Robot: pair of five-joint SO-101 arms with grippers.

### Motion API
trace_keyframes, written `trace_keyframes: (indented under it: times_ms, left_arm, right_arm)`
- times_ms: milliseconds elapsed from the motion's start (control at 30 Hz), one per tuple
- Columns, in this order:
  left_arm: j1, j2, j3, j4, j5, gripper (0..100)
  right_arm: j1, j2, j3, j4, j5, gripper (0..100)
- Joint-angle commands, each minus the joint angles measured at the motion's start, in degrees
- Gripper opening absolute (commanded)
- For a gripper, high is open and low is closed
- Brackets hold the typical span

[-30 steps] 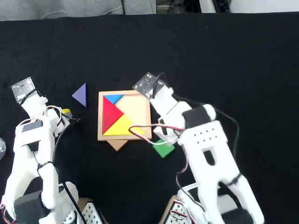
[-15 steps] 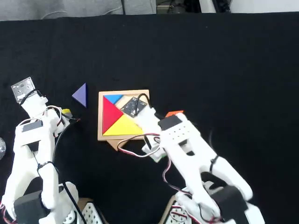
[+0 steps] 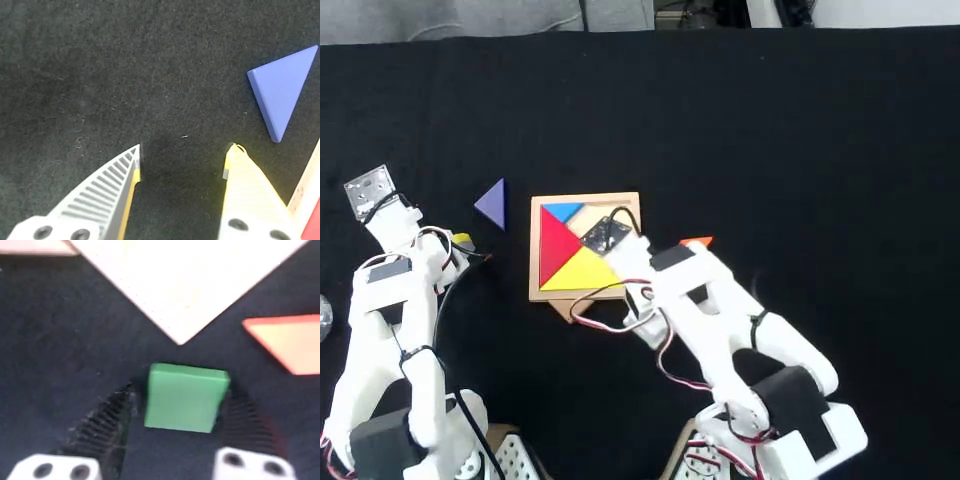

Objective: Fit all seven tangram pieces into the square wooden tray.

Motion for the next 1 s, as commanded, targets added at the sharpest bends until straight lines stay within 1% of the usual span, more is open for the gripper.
trace_keyframes:
  times_ms: [0,33,67,133,233,300,400,467,533,633,833,967]
  left_arm:
    - [0.5,-0.7,-0.5,-0.9,-0.7,27]
    - [0.5,-0.7,-0.5,-0.9,-0.7,27]
    - [0.5,-0.7,-0.5,-0.9,-0.7,27]
    - [0.5,-0.7,-0.5,-0.9,-0.7,27]
    - [0.5,-0.7,-0.5,-0.9,-0.7,27]
    - [0.5,-0.7,-0.6,-0.9,-0.7,27]
    - [0.5,-0.7,-0.6,-0.9,-0.7,27]
    - [0.6,-0.7,-0.6,-0.9,-0.7,27]
    - [0.6,-0.7,-0.6,-0.9,-0.7,27]
    - [0.6,-0.7,-0.6,-0.9,-0.7,27]
    - [0.6,-0.7,-0.7,-0.9,-0.7,27]
    - [0.6,-0.7,-0.7,-0.9,-0.7,27]
  right_arm:
    - [-1.0,0.8,-2.5,-1.0,-0.1,5.3]
    - [-1.0,0.9,-2.9,-1.0,-0.1,1.5]
    - [-1.0,0.9,-3.1,-1.0,-0.1,1.1]
    - [-1.0,0.7,-3.5,-1.0,-0.1,3.6]
    - [-1.0,0.7,-5.9,0.5,-0.1,1.7]
    - [-0.9,0.7,-11.3,5.4,0.9,1.1]
    - [-0.9,0.1,-23.3,13.5,2.8,1.1]
    - [-1.0,0.3,-31.1,15.5,3.7,1.2]
    - [-1.0,1.6,-37.5,15.3,4.4,1.4]
    - [-1.2,7.7,-46.9,15.9,4.5,1.4]
    - [-1.0,28.2,-64.3,17.3,4.3,1.2]
    - [-1.2,38.5,-73.5,17.3,4.2,1.2]
